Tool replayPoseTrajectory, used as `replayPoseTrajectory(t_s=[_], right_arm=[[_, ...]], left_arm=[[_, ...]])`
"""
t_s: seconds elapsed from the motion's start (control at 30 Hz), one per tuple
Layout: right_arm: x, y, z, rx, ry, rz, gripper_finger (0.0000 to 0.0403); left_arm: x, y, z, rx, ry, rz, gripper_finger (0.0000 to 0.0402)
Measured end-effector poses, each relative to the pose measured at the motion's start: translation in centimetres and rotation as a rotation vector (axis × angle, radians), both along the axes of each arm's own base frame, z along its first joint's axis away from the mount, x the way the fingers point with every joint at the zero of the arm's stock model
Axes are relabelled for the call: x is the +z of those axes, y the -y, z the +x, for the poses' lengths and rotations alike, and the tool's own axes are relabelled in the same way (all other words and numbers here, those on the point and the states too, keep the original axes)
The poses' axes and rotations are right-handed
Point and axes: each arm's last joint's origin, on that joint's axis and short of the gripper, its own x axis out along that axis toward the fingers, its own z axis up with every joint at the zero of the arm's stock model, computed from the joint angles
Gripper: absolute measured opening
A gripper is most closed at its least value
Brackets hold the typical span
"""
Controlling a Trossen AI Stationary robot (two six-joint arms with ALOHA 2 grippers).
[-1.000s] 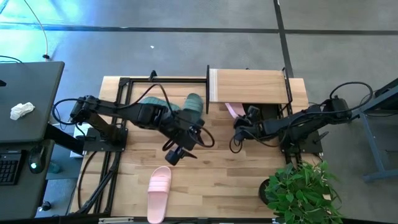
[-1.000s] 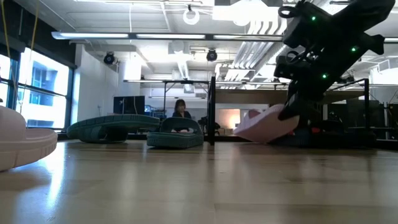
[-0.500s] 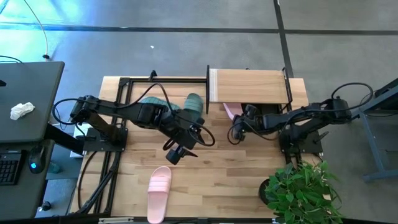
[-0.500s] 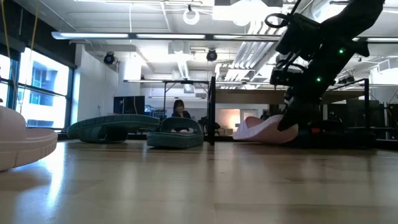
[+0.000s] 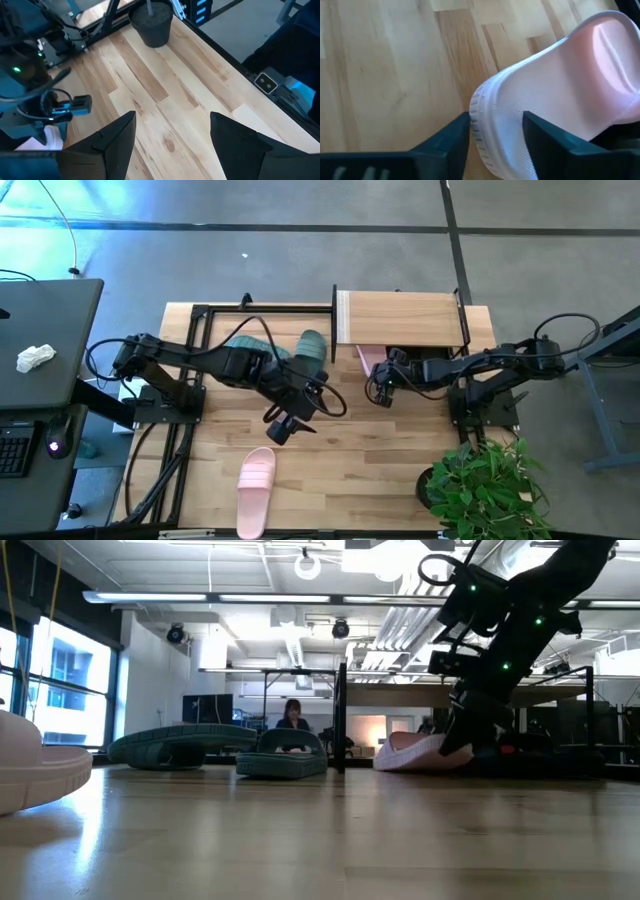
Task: Pick and place slides into the shelf
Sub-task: Put the right pink slipper under the shelf
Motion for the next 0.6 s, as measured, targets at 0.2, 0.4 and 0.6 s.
replayPoseTrajectory(t_s=[0.2, 0.4, 0.6], right_arm=[[0.0, 0.2, 0.0, 0.000, 0.005, 0.000, 0.0200], [0.0, 0.0, 0.1, 0.043, 0.015, 0.061, 0.0201], [0.0, -0.1, 0.1, 0.103, -0.012, 0.022, 0.0201]], left_arm=[[-1.0, 0.0, 0.0, 0.002, -0.030, 0.000, 0.0239], [-1.9, 0.0, -0.1, 0.006, -0.057, -0.004, 0.0239], [-2.7, 0.0, -0.1, 0.020, -0.085, -0.016, 0.0239]])
